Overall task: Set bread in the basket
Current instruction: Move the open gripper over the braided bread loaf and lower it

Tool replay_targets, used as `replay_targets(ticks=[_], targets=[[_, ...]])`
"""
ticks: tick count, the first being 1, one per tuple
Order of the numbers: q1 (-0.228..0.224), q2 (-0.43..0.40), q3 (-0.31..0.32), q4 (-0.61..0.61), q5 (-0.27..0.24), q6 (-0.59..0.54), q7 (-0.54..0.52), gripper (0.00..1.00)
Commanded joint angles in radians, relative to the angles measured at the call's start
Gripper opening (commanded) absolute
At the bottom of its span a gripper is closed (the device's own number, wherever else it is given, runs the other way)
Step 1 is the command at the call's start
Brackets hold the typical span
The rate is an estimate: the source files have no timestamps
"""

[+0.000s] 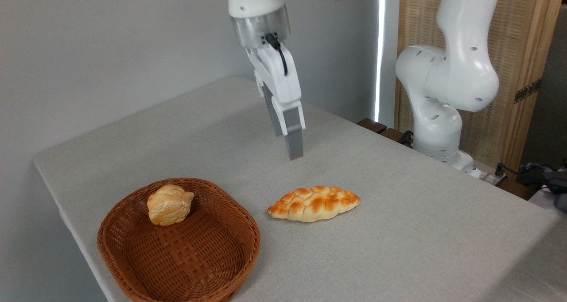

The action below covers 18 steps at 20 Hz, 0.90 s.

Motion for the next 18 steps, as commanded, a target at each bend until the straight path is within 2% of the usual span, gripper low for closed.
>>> replay_targets(ticks=[1,4,6,9,12,18], targets=[[-0.013,-0.084,0.01,-0.171,0.014,0.097,0.023,1.0],[-0.024,-0.11,0.021,-0.248,0.042,0.176,0.023,1.0],[-0.049,-0.113,0.076,-0.265,0.054,0.202,0.024,1.0],[-0.085,-0.111,0.13,-0.308,0.117,0.258,0.027,1.0],[-0.085,-0.105,0.132,-0.331,0.122,0.304,0.027,1.0],[-0.096,-0.098,0.132,-0.365,0.123,0.319,0.029,1.0]])
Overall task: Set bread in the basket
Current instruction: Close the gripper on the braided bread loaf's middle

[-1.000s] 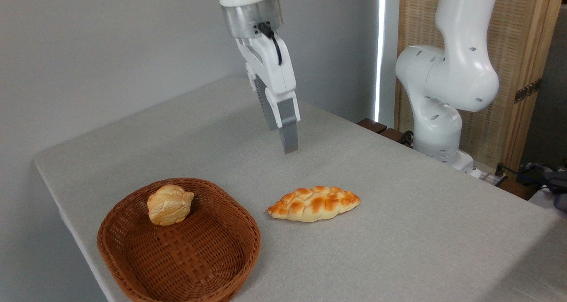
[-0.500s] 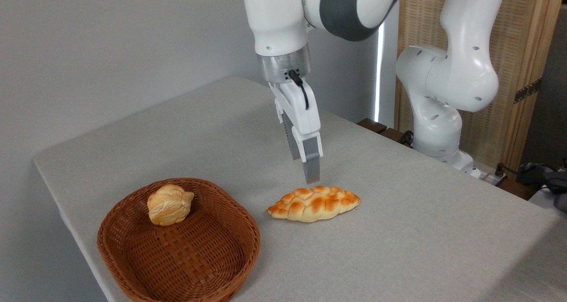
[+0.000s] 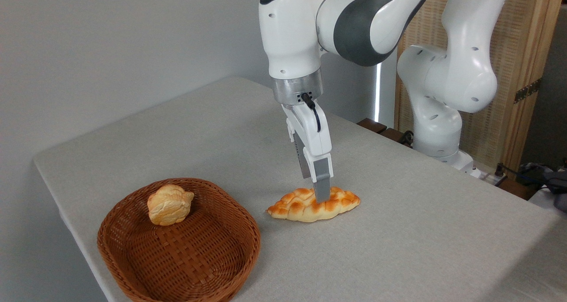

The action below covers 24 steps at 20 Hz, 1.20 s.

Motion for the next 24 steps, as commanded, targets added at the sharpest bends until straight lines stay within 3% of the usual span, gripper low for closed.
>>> replay_targets(ticks=[1,6,14,15,17,18,20,24], targets=[[-0.018,-0.009,0.017,-0.023,0.023,0.027,0.013,1.0],[-0.02,0.0,0.041,-0.036,0.094,0.03,0.015,1.0],[-0.021,0.012,0.046,-0.078,0.097,0.097,0.012,0.98],[-0.021,0.014,0.047,-0.076,0.095,0.102,0.012,0.86],[-0.026,0.017,0.047,-0.078,0.094,0.107,0.013,0.52],[-0.033,0.017,0.047,-0.076,0.094,0.108,0.013,0.43],[-0.035,0.018,0.047,-0.076,0.094,0.108,0.013,0.37],[-0.033,0.018,0.047,-0.076,0.094,0.108,0.013,0.37]])
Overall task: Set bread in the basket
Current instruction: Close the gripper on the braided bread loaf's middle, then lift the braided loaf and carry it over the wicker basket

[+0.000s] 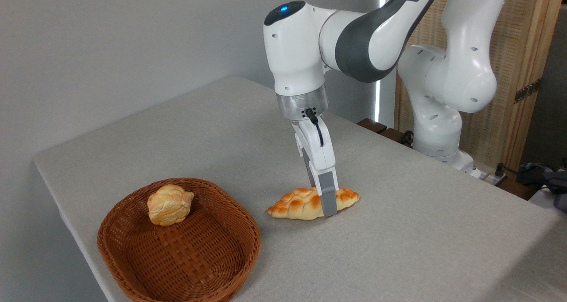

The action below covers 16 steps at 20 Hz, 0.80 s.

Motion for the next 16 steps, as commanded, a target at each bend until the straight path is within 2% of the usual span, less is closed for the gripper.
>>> replay_targets(ticks=[1,12,16], targets=[[-0.016,0.003,0.02,-0.008,0.015,0.033,0.013,0.37],[-0.015,-0.003,0.025,0.034,-0.002,0.002,0.008,0.37],[-0.016,0.003,0.029,0.168,-0.084,-0.114,0.011,0.36]])
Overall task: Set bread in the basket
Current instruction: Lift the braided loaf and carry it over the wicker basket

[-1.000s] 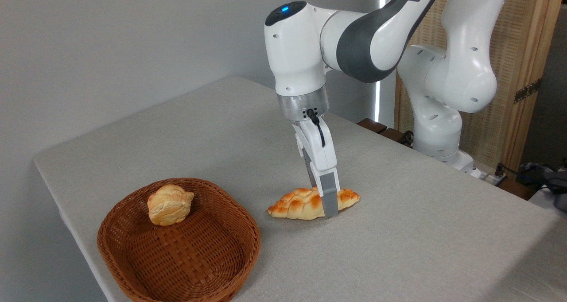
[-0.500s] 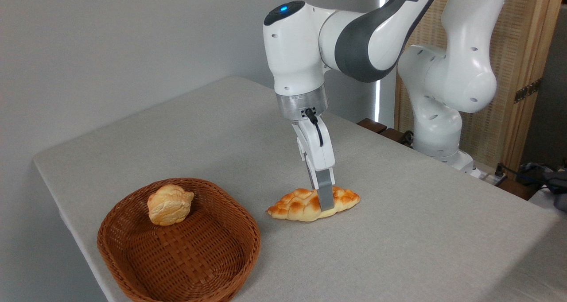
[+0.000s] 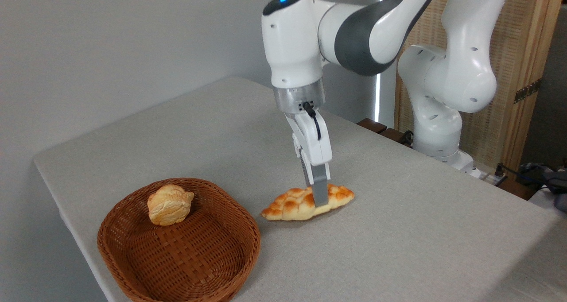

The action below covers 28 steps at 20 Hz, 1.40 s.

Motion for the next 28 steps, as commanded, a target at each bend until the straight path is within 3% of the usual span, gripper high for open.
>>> replay_targets(ticks=[1,4,8,12,16,18,19,20,21,28], targets=[[-0.015,0.005,0.039,0.136,-0.077,-0.097,0.01,0.36],[-0.044,0.034,0.099,0.227,-0.2,-0.099,0.005,0.36],[-0.044,0.17,0.114,0.403,-0.347,-0.097,0.001,0.36],[-0.044,0.281,0.128,0.503,-0.436,-0.023,0.002,0.37],[-0.044,0.34,0.128,0.508,-0.444,0.141,0.011,0.37],[-0.044,0.354,0.128,0.506,-0.438,0.177,0.013,0.45],[-0.044,0.36,0.127,0.506,-0.438,0.183,0.013,0.65],[-0.044,0.373,0.127,0.506,-0.434,0.2,0.014,0.95],[-0.044,0.377,0.127,0.506,-0.432,0.226,0.013,1.0],[-0.044,0.387,0.116,0.503,-0.43,0.238,0.013,1.0]])
